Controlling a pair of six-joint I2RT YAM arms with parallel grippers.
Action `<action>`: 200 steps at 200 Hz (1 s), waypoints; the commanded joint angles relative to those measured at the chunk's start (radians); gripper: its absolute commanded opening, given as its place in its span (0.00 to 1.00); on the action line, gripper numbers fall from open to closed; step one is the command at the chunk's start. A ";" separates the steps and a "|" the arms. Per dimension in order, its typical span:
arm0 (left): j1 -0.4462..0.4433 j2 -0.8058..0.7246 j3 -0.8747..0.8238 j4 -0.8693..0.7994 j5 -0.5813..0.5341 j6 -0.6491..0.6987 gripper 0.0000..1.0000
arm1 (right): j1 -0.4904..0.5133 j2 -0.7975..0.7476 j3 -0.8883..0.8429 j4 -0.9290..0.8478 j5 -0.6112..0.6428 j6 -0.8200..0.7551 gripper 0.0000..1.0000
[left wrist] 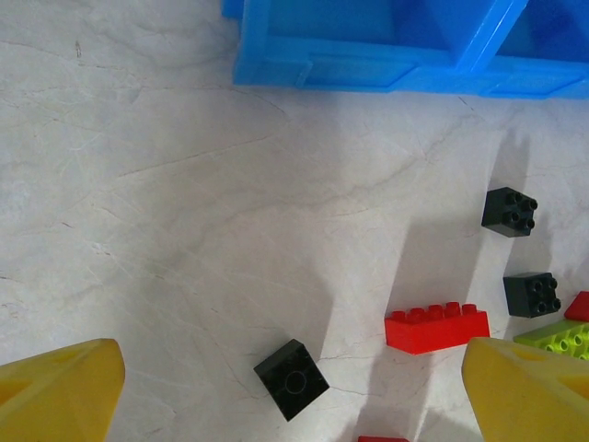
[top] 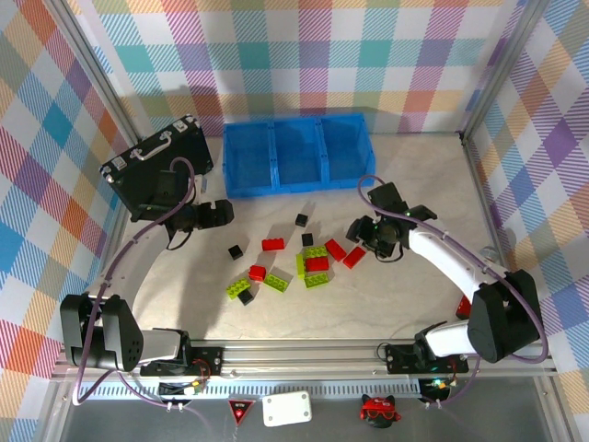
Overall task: Sort the legos into containers by color
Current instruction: Pick up the lego from the center of the table.
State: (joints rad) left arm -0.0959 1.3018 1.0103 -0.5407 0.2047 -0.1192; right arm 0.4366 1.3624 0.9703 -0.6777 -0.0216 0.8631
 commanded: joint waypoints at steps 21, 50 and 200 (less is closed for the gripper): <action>-0.013 -0.026 -0.025 0.006 -0.035 -0.060 0.95 | 0.016 -0.015 -0.015 -0.104 0.121 0.196 0.59; -0.131 0.004 -0.002 -0.039 -0.127 -0.074 0.97 | 0.016 -0.013 -0.003 -0.127 0.154 0.194 0.60; -0.180 -0.010 -0.005 0.009 -0.110 -0.029 0.99 | 0.083 0.132 -0.013 -0.057 0.129 0.278 0.58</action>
State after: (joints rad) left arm -0.2905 1.2812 1.0012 -0.5404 0.0551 -0.1642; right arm 0.5026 1.4605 0.9241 -0.7300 0.0959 1.1145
